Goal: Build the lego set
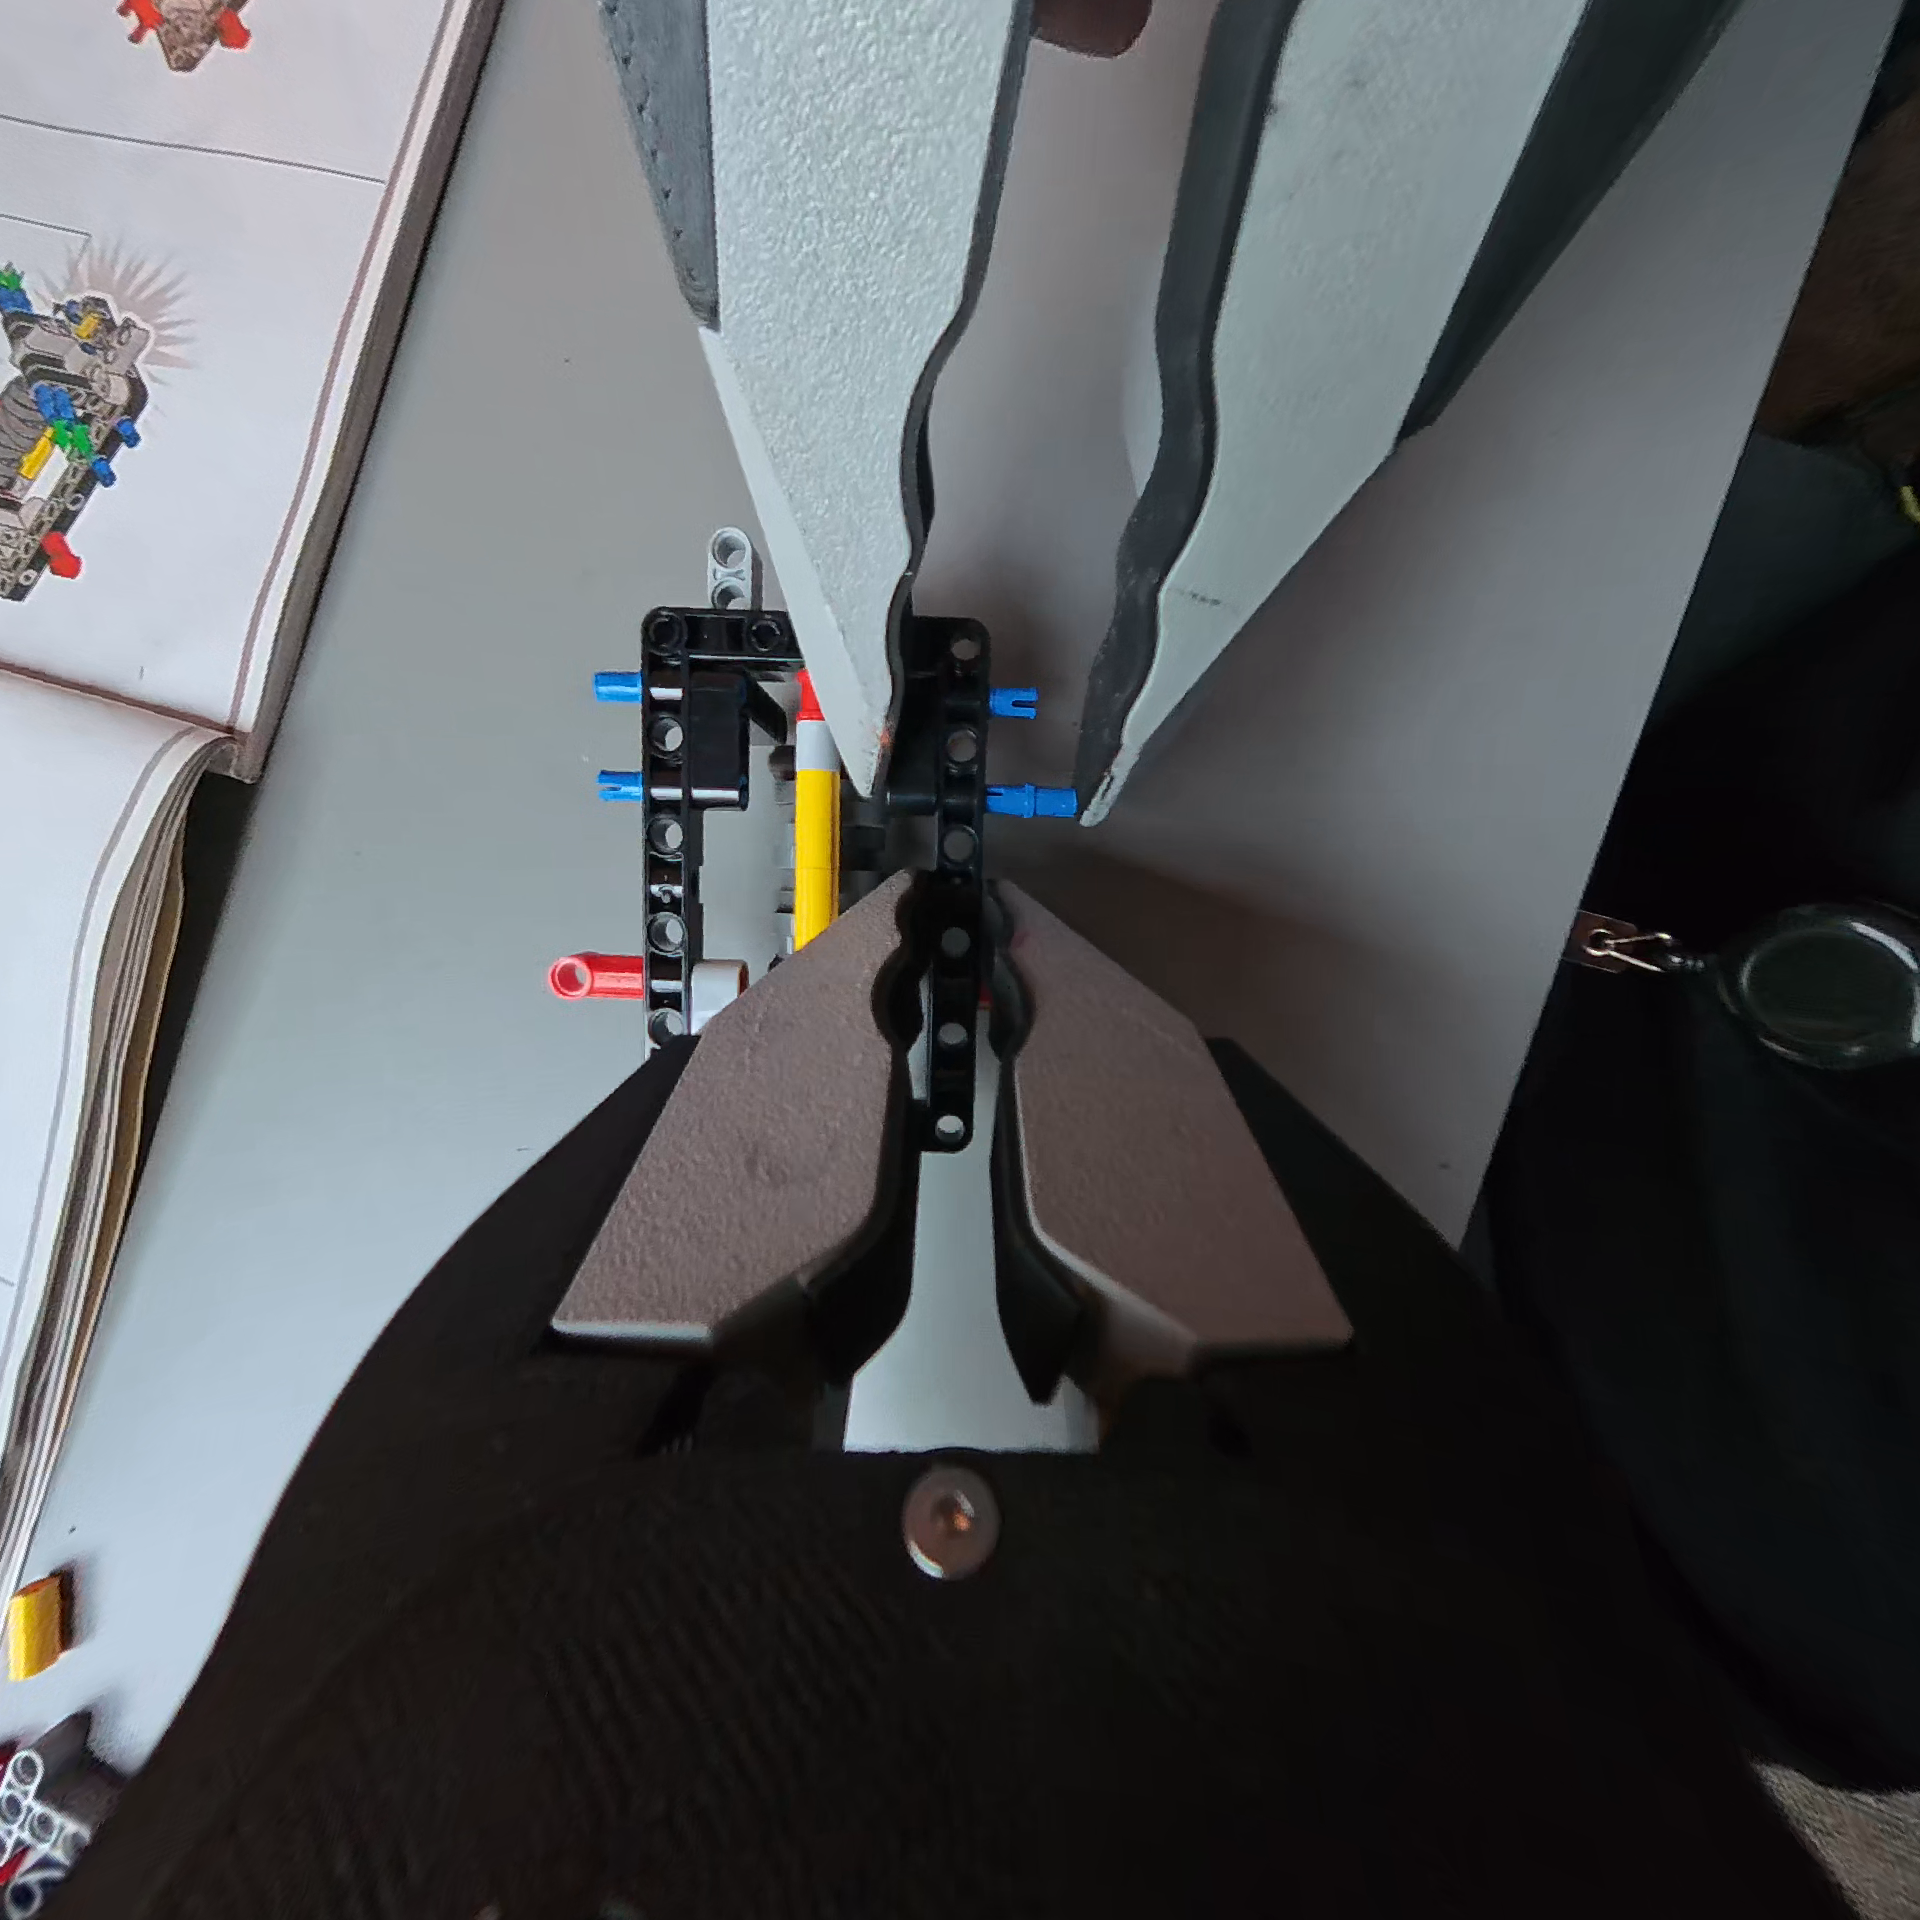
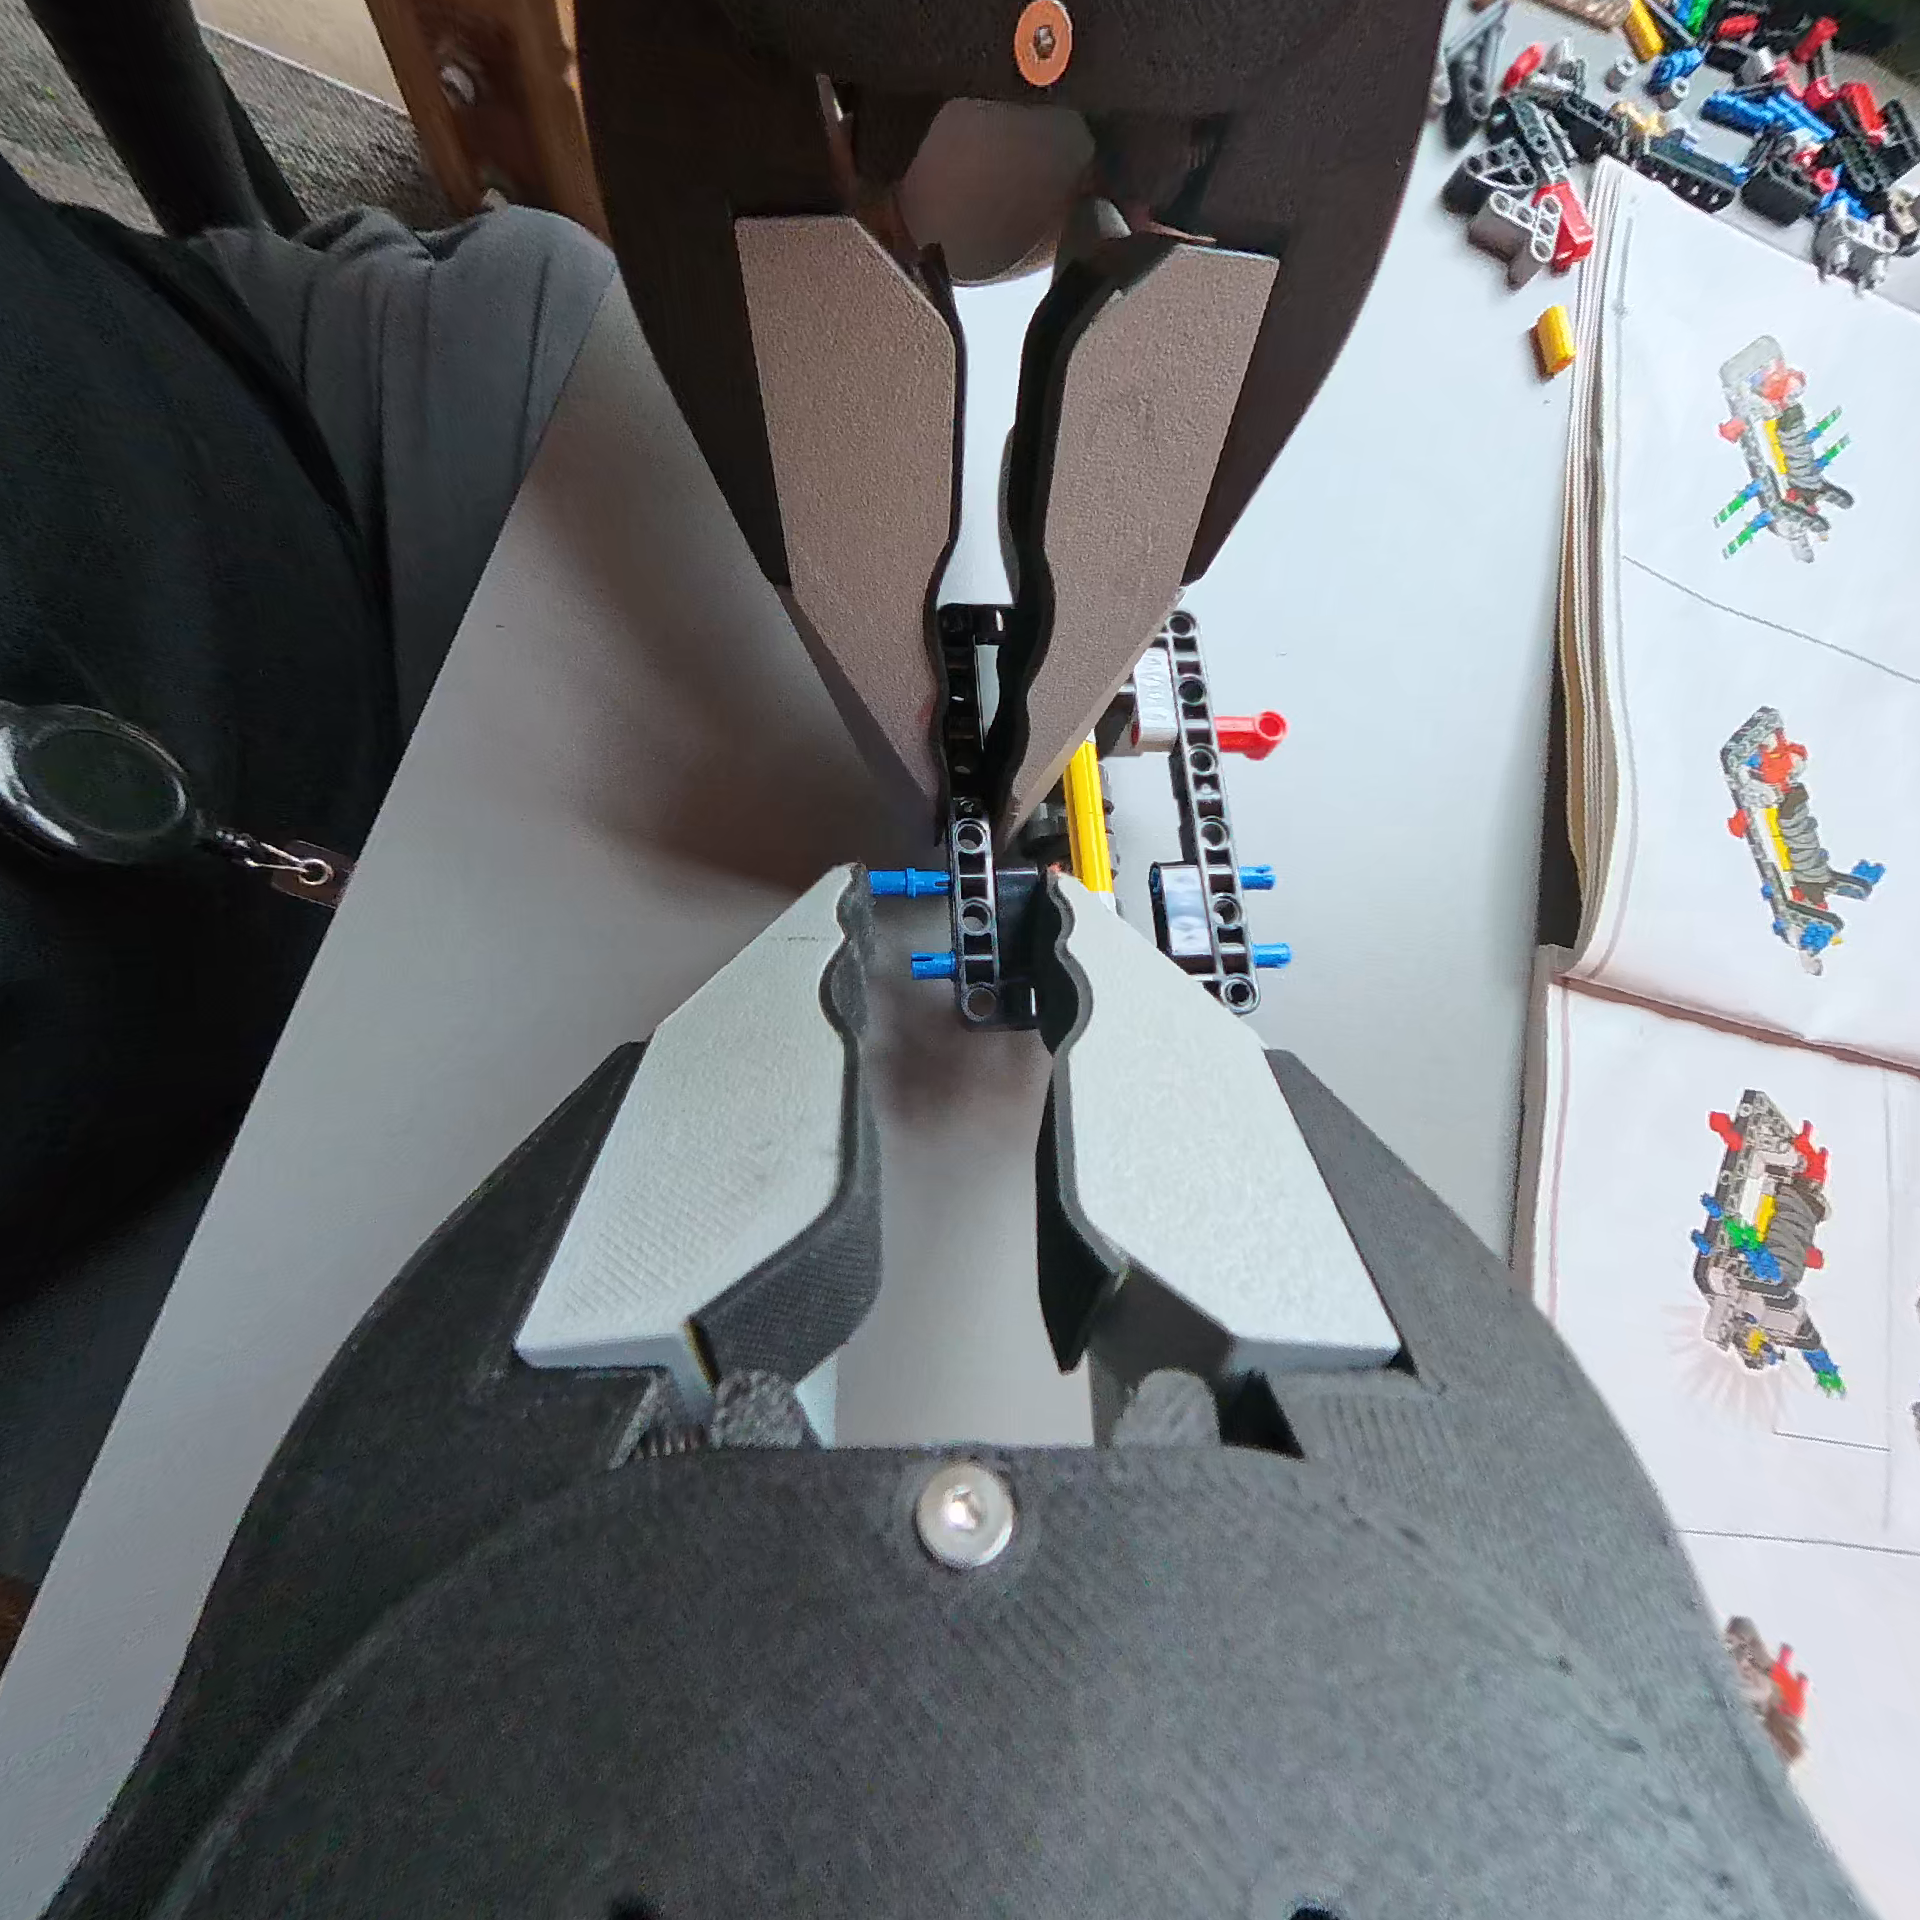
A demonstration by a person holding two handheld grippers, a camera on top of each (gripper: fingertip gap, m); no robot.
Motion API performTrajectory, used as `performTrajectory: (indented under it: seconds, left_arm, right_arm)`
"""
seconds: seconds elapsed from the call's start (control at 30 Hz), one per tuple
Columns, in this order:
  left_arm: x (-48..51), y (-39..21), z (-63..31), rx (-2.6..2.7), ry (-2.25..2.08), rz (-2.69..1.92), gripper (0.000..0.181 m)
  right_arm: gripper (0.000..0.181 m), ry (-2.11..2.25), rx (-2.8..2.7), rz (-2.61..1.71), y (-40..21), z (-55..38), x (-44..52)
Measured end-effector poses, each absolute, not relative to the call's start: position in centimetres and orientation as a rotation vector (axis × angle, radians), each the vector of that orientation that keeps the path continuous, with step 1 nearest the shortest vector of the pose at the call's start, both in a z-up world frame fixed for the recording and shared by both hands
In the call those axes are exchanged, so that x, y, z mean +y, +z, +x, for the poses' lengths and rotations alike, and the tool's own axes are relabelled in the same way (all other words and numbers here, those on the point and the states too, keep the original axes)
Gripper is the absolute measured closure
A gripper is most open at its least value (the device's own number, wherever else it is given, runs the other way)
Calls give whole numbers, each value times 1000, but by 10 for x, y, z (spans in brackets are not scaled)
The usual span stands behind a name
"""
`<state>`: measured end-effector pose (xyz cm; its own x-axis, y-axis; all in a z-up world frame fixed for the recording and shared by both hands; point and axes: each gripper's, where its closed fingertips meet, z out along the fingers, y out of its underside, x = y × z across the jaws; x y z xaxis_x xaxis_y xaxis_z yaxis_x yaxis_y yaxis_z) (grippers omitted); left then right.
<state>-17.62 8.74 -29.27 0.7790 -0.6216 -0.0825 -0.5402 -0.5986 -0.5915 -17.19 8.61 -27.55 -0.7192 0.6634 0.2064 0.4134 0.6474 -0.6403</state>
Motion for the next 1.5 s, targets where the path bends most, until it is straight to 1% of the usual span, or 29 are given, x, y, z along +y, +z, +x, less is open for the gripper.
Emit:
performTrajectory:
  seconds: [0.17,0.2,0.23,0.33,0.47,0.5,0.53,0.57,0.63,0.67,0.7,0.73,0.87,0.93,1.0,1.03,1.13,1.23,1.27,1.37,1.5]
  left_arm:
    - [85,-293,-176,866,-160,-2366,175]
    - [83,-293,-174,882,-172,-2369,175]
    - [81,-293,-173,879,-183,-2377,175]
    - [81,-294,-173,859,-192,-2396,175]
    - [87,-299,-186,879,-51,-2409,175]
    - [88,-298,-188,885,-27,-2399,175]
    - [90,-298,-190,886,5,-2384,175]
    - [91,-299,-192,893,26,-2368,175]
    - [95,-299,-198,876,63,-2336,175]
    - [97,-299,-203,874,101,-2322,175]
    - [99,-299,-206,883,132,-2299,175]
    - [101,-298,-209,885,158,-2272,175]
    - [108,-290,-214,917,290,-2141,175]
    - [112,-285,-217,929,394,-2074,175]
    - [115,-282,-219,932,481,-2039,176]
    - [117,-280,-219,940,515,-2023,176]
    - [121,-273,-212,958,582,-1953,176]
    - [125,-259,-206,995,708,-1838,176]
    - [126,-257,-207,1010,760,-1806,176]
    - [125,-255,-204,1019,769,-1776,176]
    - [121,-259,-201,1004,706,-1814,174]
  right_arm:
    - [154,857,-2443,-880,-276,-172,85]
    - [161,857,-2447,-884,-275,-172,85]
    - [162,858,-2448,-893,-275,-172,85]
    - [162,831,-2452,-844,-277,-171,82]
    - [161,807,-2328,-818,-278,-183,86]
    - [160,778,-2288,-802,-276,-185,87]
    - [146,752,-2240,-769,-272,-186,88]
    - [142,753,-2188,-731,-263,-186,86]
    - [146,810,-2079,-707,-239,-183,86]
    - [144,858,-2027,-720,-228,-180,88]
    - [139,912,-1972,-745,-218,-179,92]
    - [138,962,-1921,-782,-211,-177,99]
    - [139,1163,-1788,-1099,-217,-177,137]
    - [146,1346,-1784,-1271,-228,-176,138]
    - [142,1466,-1758,-1402,-236,-177,139]
    - [142,1525,-1751,-1427,-237,-177,135]
    - [148,1610,-1710,-1442,-234,-181,128]
    - [159,1561,-1685,-1444,-234,-186,127]
    - [175,1519,-1673,-1429,-233,-186,130]
    - [175,1416,-1718,-1320,-228,-181,127]
    - [174,1151,-1784,-1106,-228,-178,119]
